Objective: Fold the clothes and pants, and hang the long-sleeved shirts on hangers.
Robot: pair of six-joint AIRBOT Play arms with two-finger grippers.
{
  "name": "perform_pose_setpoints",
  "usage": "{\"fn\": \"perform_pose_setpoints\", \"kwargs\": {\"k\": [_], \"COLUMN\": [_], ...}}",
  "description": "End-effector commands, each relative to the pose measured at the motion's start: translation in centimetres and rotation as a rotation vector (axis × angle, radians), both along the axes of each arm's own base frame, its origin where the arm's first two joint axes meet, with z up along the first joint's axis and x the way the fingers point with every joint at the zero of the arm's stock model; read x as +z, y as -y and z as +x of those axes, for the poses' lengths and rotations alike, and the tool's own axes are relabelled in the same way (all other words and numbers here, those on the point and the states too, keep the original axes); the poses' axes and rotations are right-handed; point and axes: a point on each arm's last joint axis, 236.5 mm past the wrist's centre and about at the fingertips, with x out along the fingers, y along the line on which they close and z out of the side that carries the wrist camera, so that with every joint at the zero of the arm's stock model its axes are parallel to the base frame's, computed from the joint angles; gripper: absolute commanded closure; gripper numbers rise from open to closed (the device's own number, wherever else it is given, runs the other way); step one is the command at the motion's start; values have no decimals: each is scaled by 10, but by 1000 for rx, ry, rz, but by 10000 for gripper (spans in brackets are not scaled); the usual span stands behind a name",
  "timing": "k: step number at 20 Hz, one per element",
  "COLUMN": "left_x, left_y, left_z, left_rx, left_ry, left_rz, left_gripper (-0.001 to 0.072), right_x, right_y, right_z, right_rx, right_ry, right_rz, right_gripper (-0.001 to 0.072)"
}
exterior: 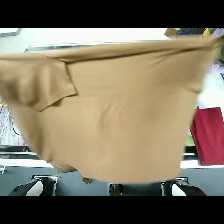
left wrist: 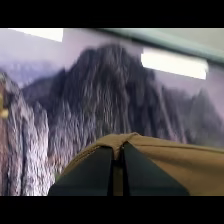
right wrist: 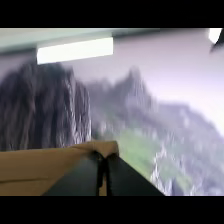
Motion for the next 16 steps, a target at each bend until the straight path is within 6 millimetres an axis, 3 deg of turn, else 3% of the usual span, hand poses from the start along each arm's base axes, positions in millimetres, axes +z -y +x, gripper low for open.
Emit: {"fn": "perform_pose_setpoints", "kwargs": {"k": [1, 4, 7, 9, 11, 16], "left_x": [-130, -243, -319, -338, -339, -335], "left_y": [2, 8, 4, 2, 0, 16], "left_z": [79, 136, 176, 187, 185, 136], "left_rx": [-116, -145, -110, -127, -141, -250], "left_ry": [-214, -346, -373, -380, -393, -563], "left_rz": [-58, -95, -94, -71, -59, -121], "left_gripper": [693, 693, 693, 693, 693, 694], "right_x": [-139, -236, -304, -327, -330, -330], "right_y": [-11, -18, -19, -14, -12, -13], "right_z": [64, 108, 150, 164, 162, 116], "right_rx": [83, 106, 84, 54, 52, 77], "right_ry": [-348, -477, -471, -462, -475, -652], "right_rz": [89, 91, 85, 93, 82, 62], "right_gripper": [682, 682, 682, 683, 683, 682]}}
